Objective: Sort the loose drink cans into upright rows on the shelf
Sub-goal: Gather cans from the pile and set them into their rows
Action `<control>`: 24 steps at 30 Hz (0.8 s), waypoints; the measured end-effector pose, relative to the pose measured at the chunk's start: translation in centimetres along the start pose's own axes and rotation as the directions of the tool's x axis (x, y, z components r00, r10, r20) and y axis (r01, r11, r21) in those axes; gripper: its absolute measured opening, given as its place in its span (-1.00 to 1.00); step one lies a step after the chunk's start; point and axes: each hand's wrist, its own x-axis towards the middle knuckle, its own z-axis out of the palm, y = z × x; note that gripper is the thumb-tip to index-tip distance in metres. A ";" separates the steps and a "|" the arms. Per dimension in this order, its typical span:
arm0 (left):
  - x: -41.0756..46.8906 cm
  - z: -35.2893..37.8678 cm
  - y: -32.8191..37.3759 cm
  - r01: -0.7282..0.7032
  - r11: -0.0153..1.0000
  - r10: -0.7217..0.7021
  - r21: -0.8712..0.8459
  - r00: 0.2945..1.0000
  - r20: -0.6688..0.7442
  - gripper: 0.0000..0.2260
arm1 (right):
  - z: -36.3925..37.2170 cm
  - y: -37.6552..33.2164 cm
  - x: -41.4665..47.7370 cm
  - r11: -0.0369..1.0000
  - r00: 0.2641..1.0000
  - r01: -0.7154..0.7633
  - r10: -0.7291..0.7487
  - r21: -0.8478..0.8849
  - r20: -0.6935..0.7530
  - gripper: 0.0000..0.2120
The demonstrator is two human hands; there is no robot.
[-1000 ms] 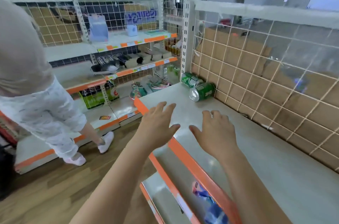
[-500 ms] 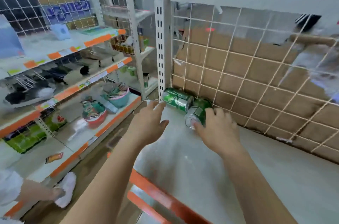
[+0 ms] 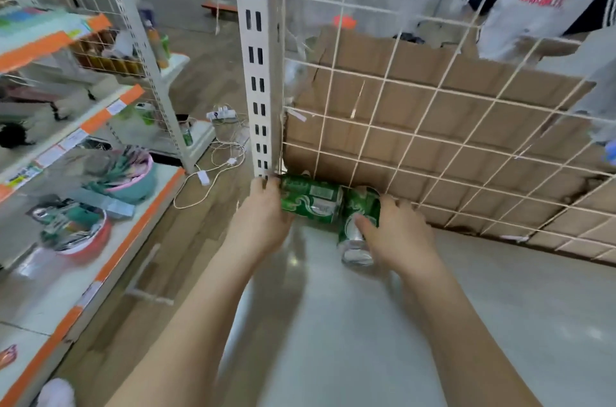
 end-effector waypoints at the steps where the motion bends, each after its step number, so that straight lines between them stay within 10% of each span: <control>1: 0.3 0.3 -0.3 -0.004 0.999 0.003 0.033 1.000 0.013 -0.38 | 0.3 0.0 0.6 0.999 1.000 -0.012 0.012 0.043 0.011 -0.43; 6: 1.9 1.2 -1.7 -0.046 0.982 0.037 0.184 0.998 0.053 -0.19 | 1.2 -0.5 2.8 0.973 0.998 -0.070 0.069 0.221 0.013 -0.39; 16: 2.7 0.8 -1.9 -0.040 0.978 0.058 0.207 0.995 -0.079 -0.43 | 0.7 -0.2 3.5 0.845 0.980 -0.199 0.175 0.497 0.094 -0.34; 21: 1.5 -1.2 -0.4 0.019 0.974 -0.018 0.226 1.000 -0.006 -0.50 | -1.0 0.9 2.6 0.734 0.995 -0.097 0.064 0.672 0.074 -0.63; 24: 0.8 -2.7 1.4 -0.014 0.989 0.020 0.147 0.999 -0.037 -0.58 | -2.0 1.1 1.6 0.740 0.997 0.000 -0.050 0.673 0.054 -0.41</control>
